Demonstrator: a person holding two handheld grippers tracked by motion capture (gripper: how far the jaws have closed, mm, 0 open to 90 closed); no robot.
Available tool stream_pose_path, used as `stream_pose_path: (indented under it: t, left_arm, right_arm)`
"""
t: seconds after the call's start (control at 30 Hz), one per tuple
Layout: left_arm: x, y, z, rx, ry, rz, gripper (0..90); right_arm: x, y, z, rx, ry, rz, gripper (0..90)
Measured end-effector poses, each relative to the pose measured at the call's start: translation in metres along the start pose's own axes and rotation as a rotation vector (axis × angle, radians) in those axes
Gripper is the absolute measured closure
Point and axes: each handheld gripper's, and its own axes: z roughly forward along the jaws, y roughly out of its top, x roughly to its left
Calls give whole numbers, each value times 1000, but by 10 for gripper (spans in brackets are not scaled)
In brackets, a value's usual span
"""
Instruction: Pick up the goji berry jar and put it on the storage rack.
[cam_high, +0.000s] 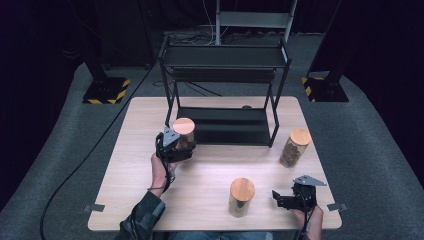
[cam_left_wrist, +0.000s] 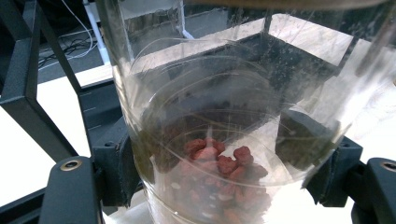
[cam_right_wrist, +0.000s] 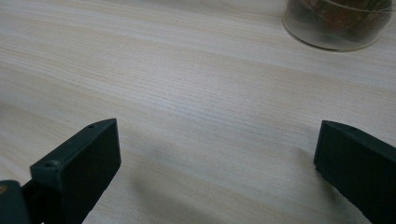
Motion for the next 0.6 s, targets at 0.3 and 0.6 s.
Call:
stream_pose_path:
  t: [0.3,0.6]
  left_arm:
    - [0,1,5,3,0,-1,247]
    - [3,1,11,8,-4,-14,247]
  right_arm:
    - [0,0,0,0,-1,0,0]
    - [0,0,0,0,-2,1,0]
